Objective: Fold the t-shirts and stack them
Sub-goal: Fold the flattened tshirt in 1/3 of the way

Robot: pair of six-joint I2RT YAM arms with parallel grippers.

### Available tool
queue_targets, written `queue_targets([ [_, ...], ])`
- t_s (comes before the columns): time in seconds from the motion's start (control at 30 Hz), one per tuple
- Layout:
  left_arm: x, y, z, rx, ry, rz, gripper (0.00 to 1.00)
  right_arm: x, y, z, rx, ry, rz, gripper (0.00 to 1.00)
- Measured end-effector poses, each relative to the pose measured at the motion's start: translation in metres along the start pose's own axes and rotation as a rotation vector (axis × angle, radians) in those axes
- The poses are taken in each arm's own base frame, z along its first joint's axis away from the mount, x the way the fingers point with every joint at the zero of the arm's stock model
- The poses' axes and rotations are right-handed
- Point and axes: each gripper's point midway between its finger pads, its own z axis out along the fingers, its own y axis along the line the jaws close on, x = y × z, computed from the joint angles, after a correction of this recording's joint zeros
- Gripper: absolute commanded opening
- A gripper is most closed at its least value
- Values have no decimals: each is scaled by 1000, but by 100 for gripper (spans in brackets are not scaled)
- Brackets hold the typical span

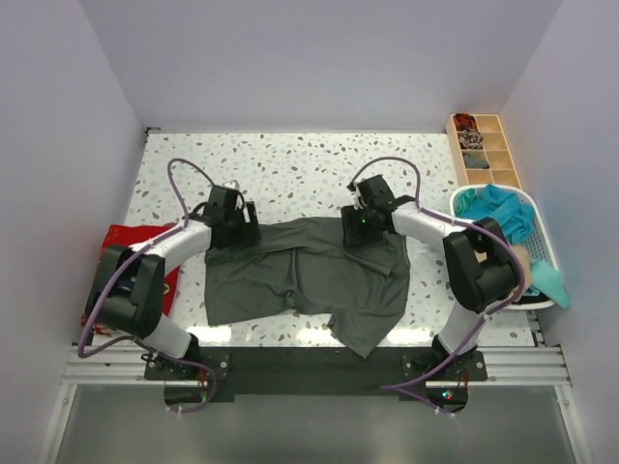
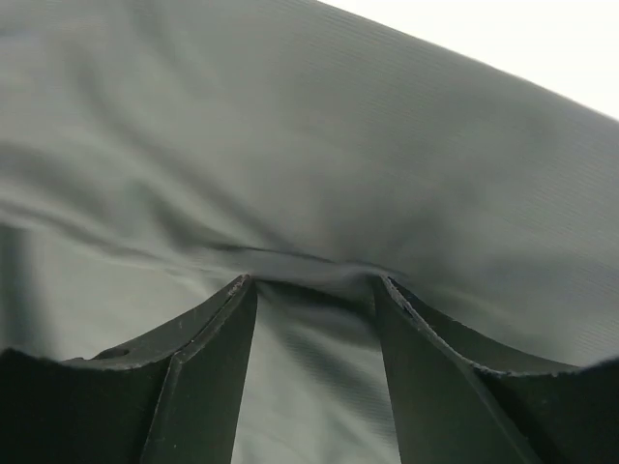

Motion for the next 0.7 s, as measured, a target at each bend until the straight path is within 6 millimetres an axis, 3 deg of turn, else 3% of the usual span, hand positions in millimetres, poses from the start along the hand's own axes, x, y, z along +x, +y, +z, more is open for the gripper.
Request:
queue_targets([
  [0.13, 12, 9, 12, -22, 43, -6, 81, 12, -33, 1, 47, 28, 79, 56],
  [0.3, -8, 23, 21, -34, 13, -51, 80, 15, -53, -3, 108, 29, 122, 56],
  [0.53, -56, 54, 38, -33, -46, -147, 79, 12, -60, -4, 103, 23, 146, 57],
  [0.7, -74, 47, 49, 21, -52, -133, 78, 0, -56, -8, 68, 2, 140, 60],
])
